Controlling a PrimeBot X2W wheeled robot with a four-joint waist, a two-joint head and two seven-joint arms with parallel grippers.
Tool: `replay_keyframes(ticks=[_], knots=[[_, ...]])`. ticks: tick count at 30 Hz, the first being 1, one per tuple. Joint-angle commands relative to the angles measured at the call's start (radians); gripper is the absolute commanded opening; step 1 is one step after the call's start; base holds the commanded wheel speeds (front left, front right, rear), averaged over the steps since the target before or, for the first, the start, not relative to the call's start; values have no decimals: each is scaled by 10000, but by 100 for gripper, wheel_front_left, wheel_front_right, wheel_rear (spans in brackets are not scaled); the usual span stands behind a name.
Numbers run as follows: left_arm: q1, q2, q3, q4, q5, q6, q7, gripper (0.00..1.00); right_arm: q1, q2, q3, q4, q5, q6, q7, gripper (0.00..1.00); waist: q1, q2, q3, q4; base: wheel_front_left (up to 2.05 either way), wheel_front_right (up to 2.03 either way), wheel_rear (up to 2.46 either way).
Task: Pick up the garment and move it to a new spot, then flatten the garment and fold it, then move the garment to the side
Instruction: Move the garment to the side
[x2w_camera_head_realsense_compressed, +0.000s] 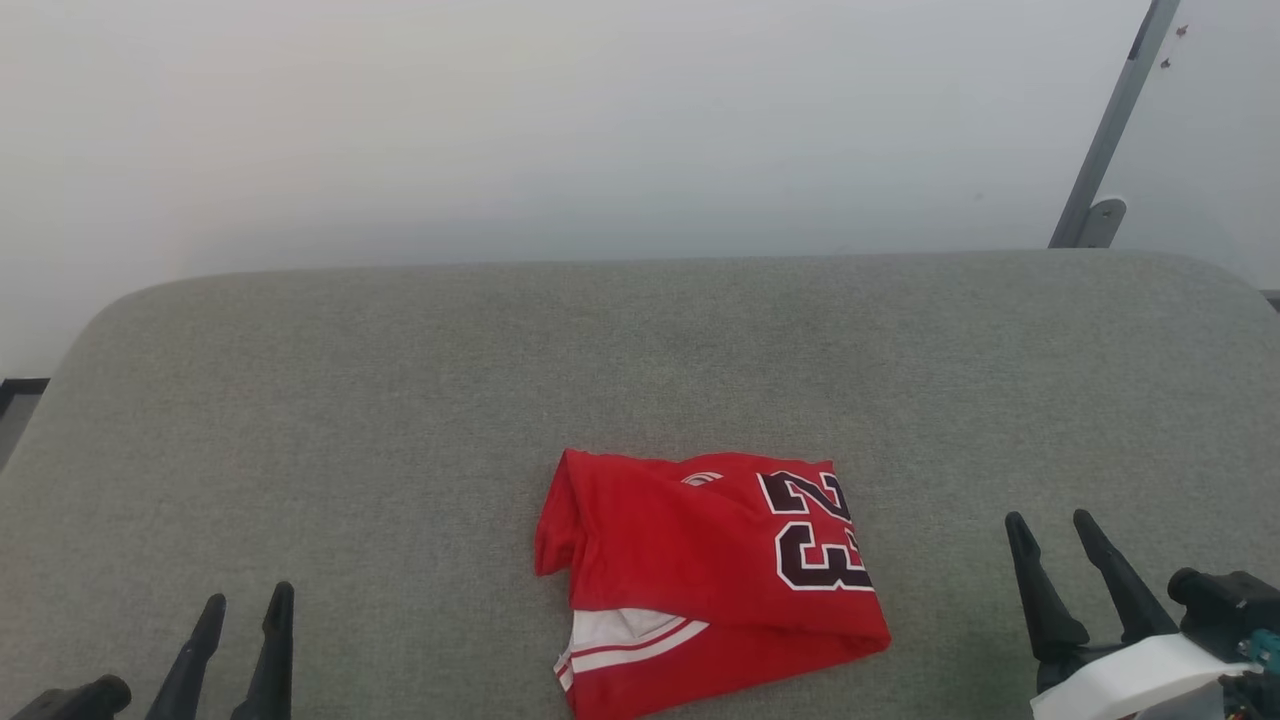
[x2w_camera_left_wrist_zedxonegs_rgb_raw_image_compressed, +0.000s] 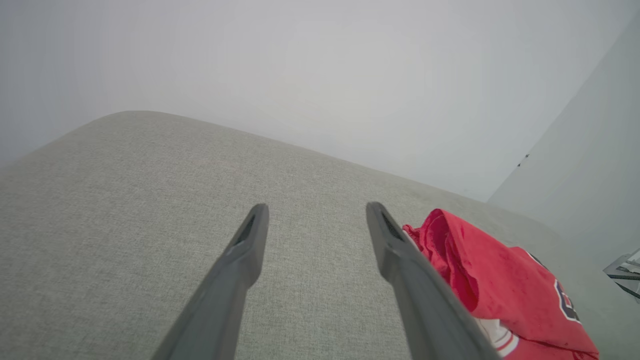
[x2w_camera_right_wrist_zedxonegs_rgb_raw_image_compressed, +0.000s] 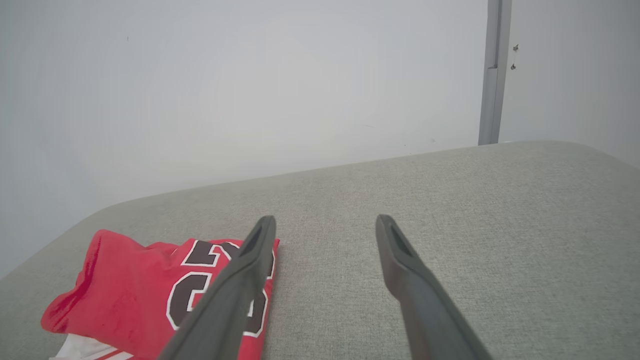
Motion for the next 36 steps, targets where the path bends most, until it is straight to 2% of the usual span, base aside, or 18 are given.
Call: replay_keyframes(ticks=[1, 23, 31, 36], knots=[[103, -25, 32, -31, 45, -41, -44, 100, 105, 36, -25, -34, -58, -5, -57, 100, 0, -1, 4, 3, 0, 0, 0], [36, -21, 274, 23, 592, -40, -44, 100, 161, 66, -134, -114, -329, -5, -59, 100, 0, -1, 47, 38, 0, 0, 0], [-6, 150, 550, 49, 1413, -41, -44, 100, 79, -106, -38, 12, -398, -5, -58, 100, 0, -1, 26, 94, 0, 0, 0], [-57, 41, 813, -8, 2022, -41, -44, 100, -2, -222, -36, 119, -490, -5, -53, 100, 0, -1, 9, 97, 0, 0, 0]])
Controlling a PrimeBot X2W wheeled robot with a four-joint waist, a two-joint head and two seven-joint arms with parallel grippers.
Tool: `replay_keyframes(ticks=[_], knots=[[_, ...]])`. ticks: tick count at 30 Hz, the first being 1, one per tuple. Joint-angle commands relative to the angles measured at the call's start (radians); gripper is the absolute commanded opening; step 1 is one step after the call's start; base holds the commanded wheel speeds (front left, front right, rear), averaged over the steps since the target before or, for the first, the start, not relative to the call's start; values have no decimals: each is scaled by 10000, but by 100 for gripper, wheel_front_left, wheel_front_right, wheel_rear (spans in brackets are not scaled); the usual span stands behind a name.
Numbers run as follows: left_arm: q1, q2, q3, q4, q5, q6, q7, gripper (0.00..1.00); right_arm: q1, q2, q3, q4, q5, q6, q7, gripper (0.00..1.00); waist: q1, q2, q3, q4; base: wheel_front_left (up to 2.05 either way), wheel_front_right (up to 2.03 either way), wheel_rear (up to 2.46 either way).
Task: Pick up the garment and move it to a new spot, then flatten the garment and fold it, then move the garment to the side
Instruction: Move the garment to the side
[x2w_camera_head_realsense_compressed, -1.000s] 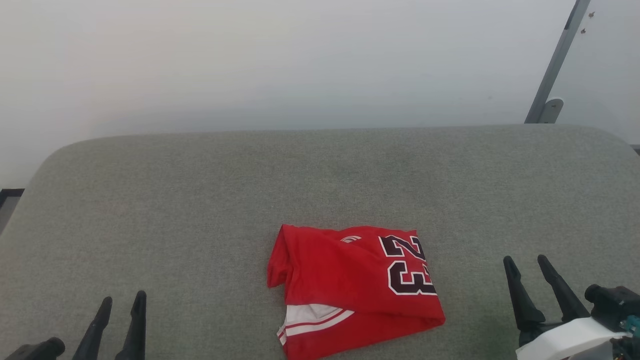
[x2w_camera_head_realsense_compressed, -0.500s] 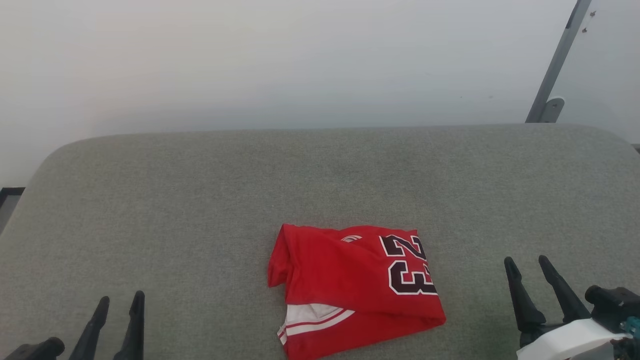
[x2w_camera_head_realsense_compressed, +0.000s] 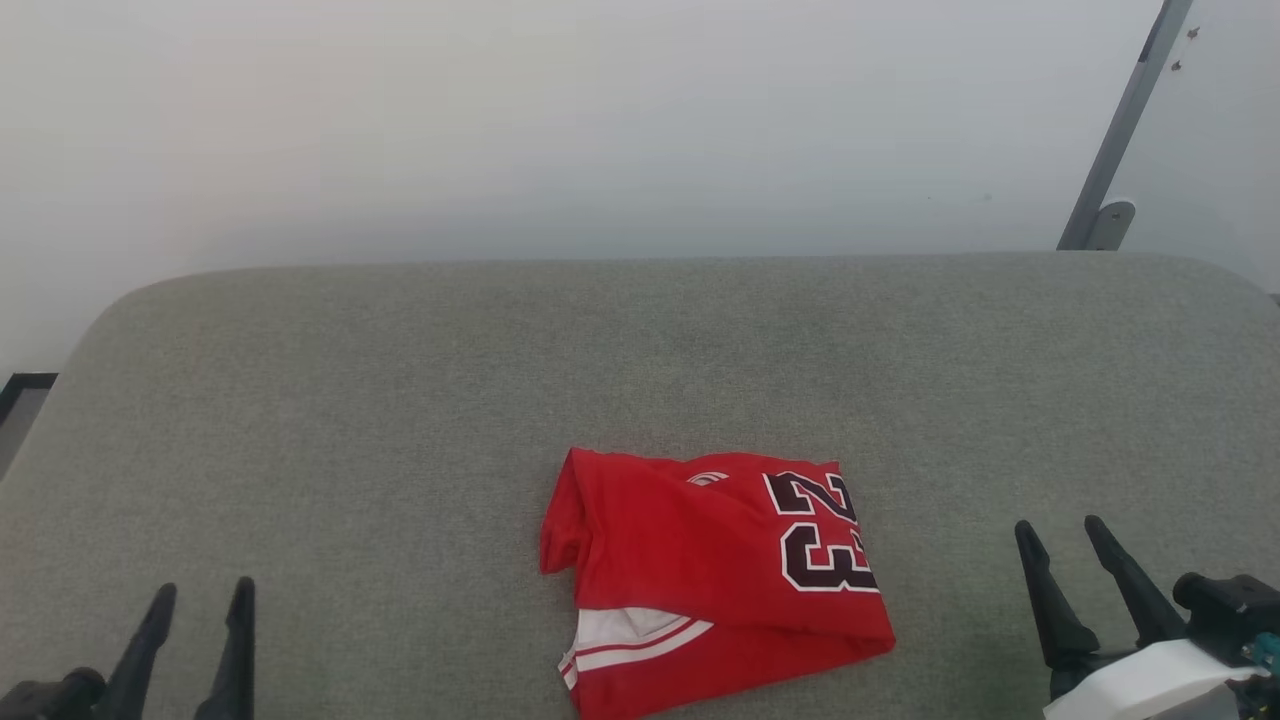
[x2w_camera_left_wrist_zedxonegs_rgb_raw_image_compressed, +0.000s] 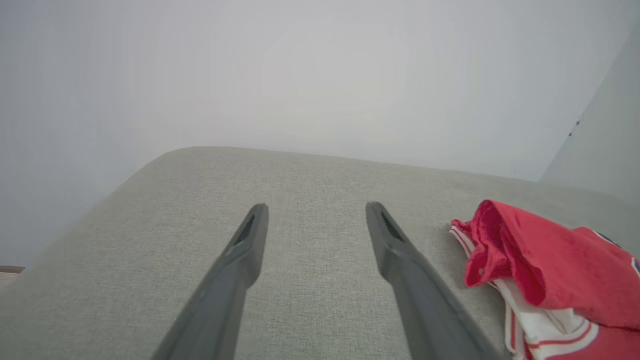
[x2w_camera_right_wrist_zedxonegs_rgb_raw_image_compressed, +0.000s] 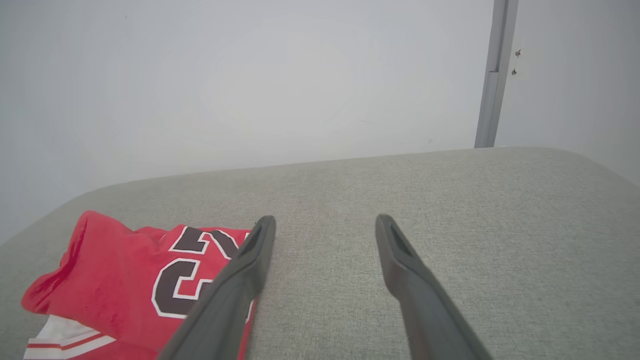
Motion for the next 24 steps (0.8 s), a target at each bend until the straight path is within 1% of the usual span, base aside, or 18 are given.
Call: replay_keyframes(ticks=[1, 9, 15, 19, 24], knots=[[-39, -76, 58, -57, 204, -40, -44, 100, -79, -64, -7, 73, -91, -5, -45, 100, 0, -1, -2, -4, 0, 0, 0], [-57, -134, 156, -98, 457, -40, -44, 100, -169, -189, 23, 117, -186, -5, 53, 100, 0, -1, -1, 40, 0, 0, 0], [-205, -120, 149, -54, 298, -40, -46, 100, -267, -208, 247, 14, -62, -5, 527, 100, 0, -1, 59, 398, 0, 0, 0], [-232, 15, 62, -4, 183, -40, -44, 100, -434, -299, 516, -63, 185, -6, 1239, 100, 0, -1, 118, 758, 0, 0, 0], [-346, 86, -183, 92, 60, -40, -44, 100, -836, -606, 962, -75, 837, -6, 2811, 100, 0, -1, 216, 1233, 0, 0, 0]])
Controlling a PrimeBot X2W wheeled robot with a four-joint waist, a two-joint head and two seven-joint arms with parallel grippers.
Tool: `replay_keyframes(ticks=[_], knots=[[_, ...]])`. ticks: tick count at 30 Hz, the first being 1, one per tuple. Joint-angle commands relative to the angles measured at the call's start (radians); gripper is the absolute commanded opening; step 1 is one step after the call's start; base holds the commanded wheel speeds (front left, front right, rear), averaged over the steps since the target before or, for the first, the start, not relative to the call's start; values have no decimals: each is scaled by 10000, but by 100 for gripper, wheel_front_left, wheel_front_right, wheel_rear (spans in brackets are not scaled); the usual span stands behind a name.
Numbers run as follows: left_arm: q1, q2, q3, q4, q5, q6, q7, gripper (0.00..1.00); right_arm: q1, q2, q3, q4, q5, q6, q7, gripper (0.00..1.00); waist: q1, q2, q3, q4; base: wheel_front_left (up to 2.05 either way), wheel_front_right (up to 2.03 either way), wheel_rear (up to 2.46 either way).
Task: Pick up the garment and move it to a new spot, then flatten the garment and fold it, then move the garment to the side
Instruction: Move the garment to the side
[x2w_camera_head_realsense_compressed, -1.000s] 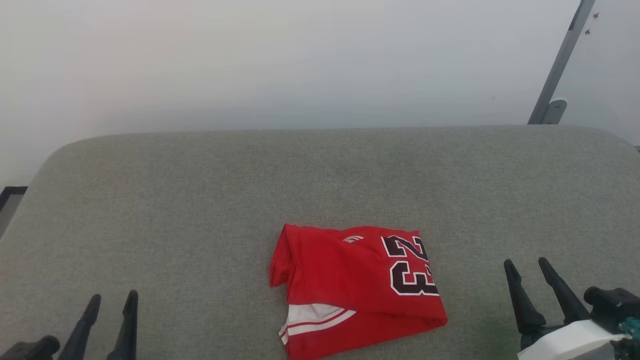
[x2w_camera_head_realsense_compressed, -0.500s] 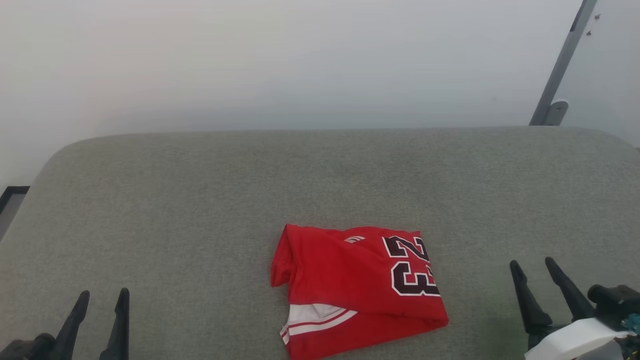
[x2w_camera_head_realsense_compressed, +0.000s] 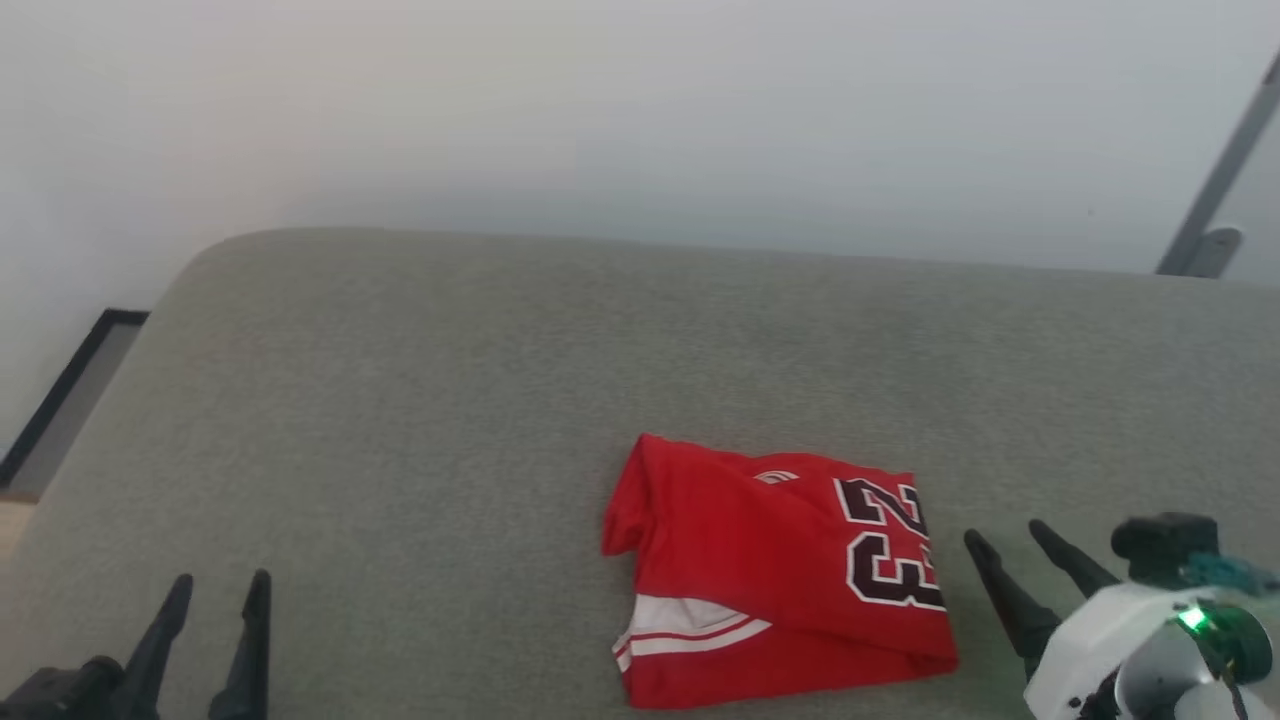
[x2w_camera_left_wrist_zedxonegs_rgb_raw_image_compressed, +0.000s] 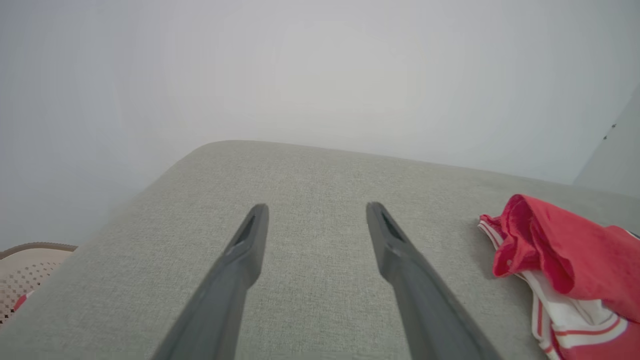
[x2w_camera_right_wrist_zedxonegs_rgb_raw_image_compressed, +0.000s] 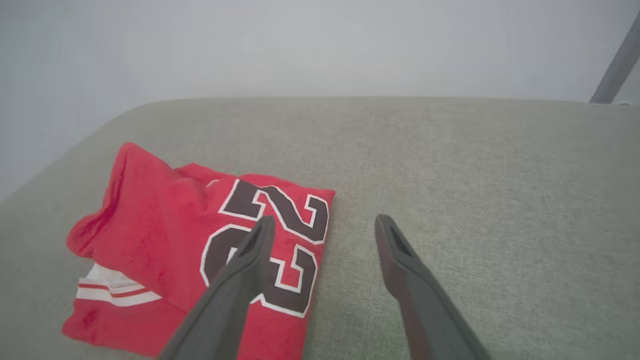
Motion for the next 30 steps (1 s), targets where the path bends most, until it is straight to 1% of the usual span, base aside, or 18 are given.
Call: replay_keyframes(ticks=[1, 6, 8, 14, 22, 25, 27, 28, 30], knots=[[-157, 29, -46, 34, -111, -38, -44, 100, -122, -88, 119, 15, 113, -5, 325, 100, 0, -1, 74, 213, 0, 0, 0], [-307, 37, -330, 118, -230, -30, -44, 100, -695, -449, 240, 53, 500, -7, 2177, 100, 0, -1, 406, 639, 0, 0, 0], [-421, 38, -434, 155, -305, -29, -44, 100, -944, -629, 208, 47, 456, -7, 2873, 100, 0, -1, 562, 792, 0, 0, 0], [-722, 55, -675, 240, -584, -29, -44, 100, -1517, -734, 52, 137, 473, -7, 5052, 100, 0, -1, 1010, 1151, 0, 0, 0], [-1187, 79, -982, 358, -867, -29, -44, 100, -2100, -273, -320, 622, 117, -7, 7883, 100, 0, -1, 1613, 1457, 0, 0, 0], [-1383, 102, -1102, 411, -966, -29, -44, 100, -2272, 245, -504, 1044, -19, -7, 8734, 100, 0, -1, 1801, 1520, 0, 0, 0], [-1521, 97, -1218, 440, -1016, -29, -44, 100, -2364, 532, -558, 1304, -163, -7, 9109, 100, 0, -1, 1883, 1579, 0, 0, 0], [-1521, 97, -1218, 440, -1016, -29, -44, 100, -2364, 532, -558, 1304, -163, -7, 9109, 100, 0, -1, 1883, 1579, 0, 0, 0], [-1664, 103, -1319, 480, -1091, -29, -44, 100, -2447, 839, -644, 1404, -253, -5, 9296, 100, 0, -1, 1934, 1630, 0, 0, 0]])
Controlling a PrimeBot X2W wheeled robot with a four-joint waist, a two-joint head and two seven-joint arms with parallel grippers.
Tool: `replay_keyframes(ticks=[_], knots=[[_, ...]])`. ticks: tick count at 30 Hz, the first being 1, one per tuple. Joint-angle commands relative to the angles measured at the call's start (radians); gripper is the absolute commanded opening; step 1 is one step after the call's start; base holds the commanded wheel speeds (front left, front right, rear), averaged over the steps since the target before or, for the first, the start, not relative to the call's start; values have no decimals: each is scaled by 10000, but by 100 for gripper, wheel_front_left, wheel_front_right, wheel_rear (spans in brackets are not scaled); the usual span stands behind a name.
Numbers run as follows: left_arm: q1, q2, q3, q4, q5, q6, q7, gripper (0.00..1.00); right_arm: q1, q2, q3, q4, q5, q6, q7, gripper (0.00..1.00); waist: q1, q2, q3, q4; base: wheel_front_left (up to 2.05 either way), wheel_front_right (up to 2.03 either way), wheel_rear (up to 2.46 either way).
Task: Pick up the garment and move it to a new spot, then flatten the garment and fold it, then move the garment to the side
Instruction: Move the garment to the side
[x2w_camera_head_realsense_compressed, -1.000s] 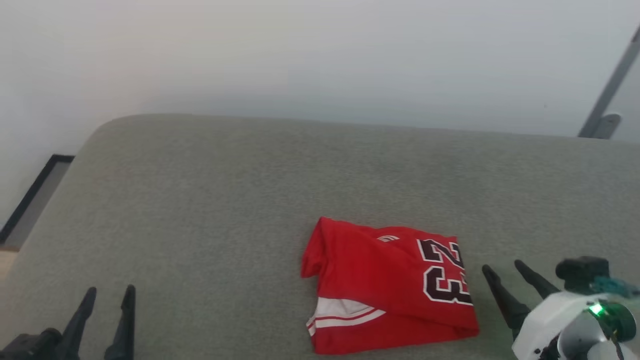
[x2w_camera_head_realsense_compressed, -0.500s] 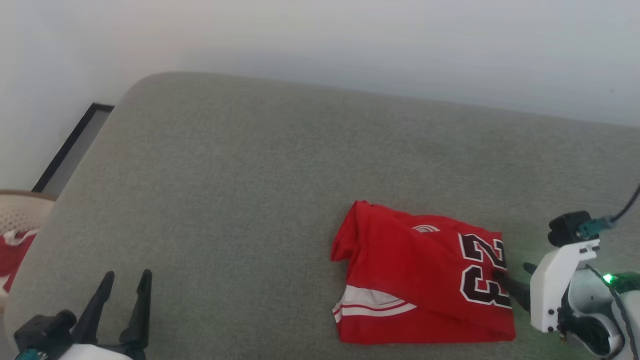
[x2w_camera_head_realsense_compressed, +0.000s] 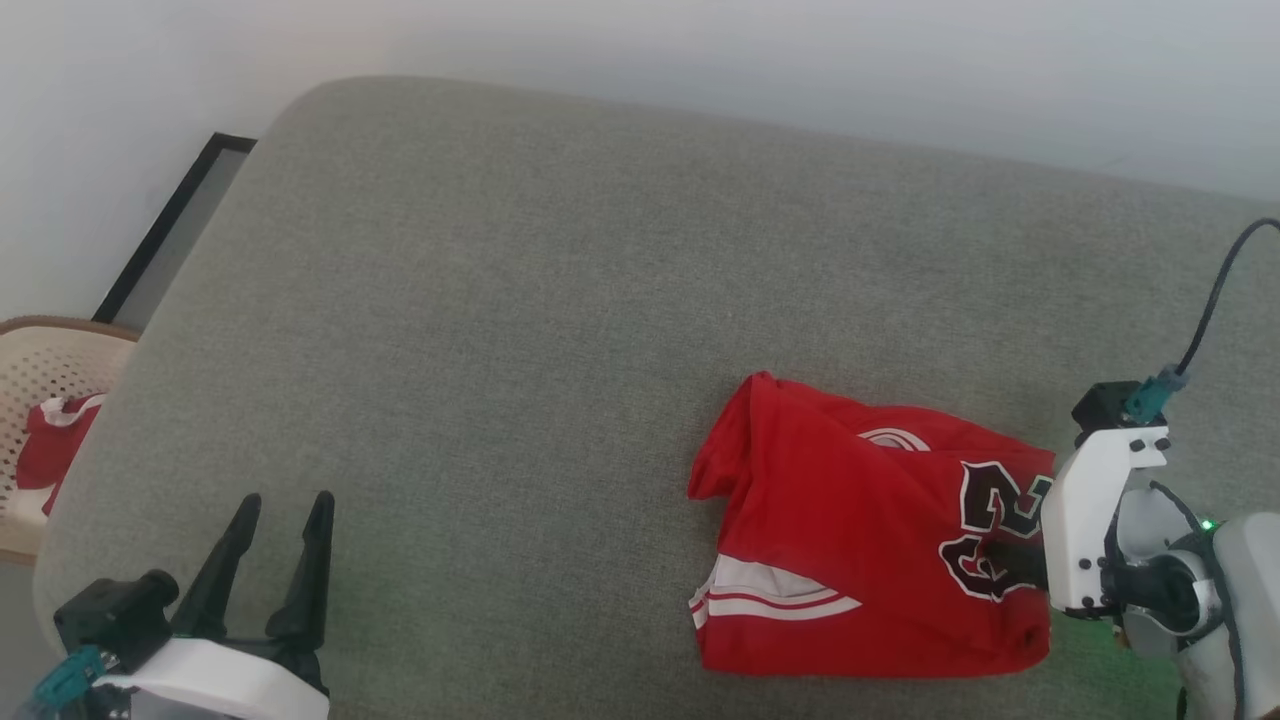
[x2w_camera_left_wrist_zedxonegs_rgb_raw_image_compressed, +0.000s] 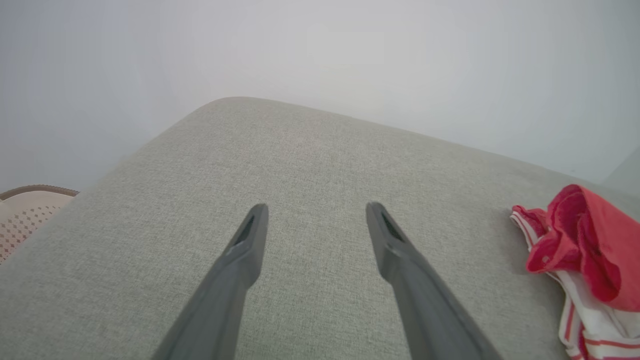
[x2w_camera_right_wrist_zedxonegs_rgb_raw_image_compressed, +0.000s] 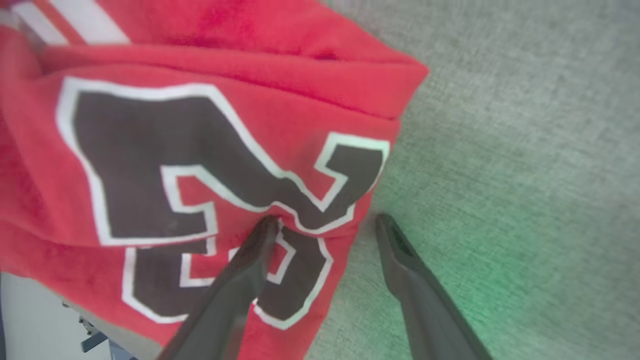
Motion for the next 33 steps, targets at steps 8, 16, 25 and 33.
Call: replay_keyframes(ticks=[8, 16, 25, 33], knots=[[-398, 64, 64, -22, -211, -17, -44, 100, 32, 688, -539, -112, -409, -1, 29, 0, 0, -1, 159, -158, 0, 0, 0], [-723, 86, 103, -311, -406, -17, -44, 100, -301, 417, -1373, -1120, -920, -21, 146, 0, 0, -1, 360, -704, 0, 0, 0], [-1445, 279, -530, -788, -381, -17, -44, 100, -767, -41, -2343, -2210, -1568, -12, 457, 0, 0, -1, 817, -1590, 0, 0, 0], [-2152, 458, -1098, -1115, -390, -18, -44, 100, -1381, -488, -2789, -2826, -2005, -10, 397, 0, 0, -1, 1382, -2493, 0, 0, 0]])
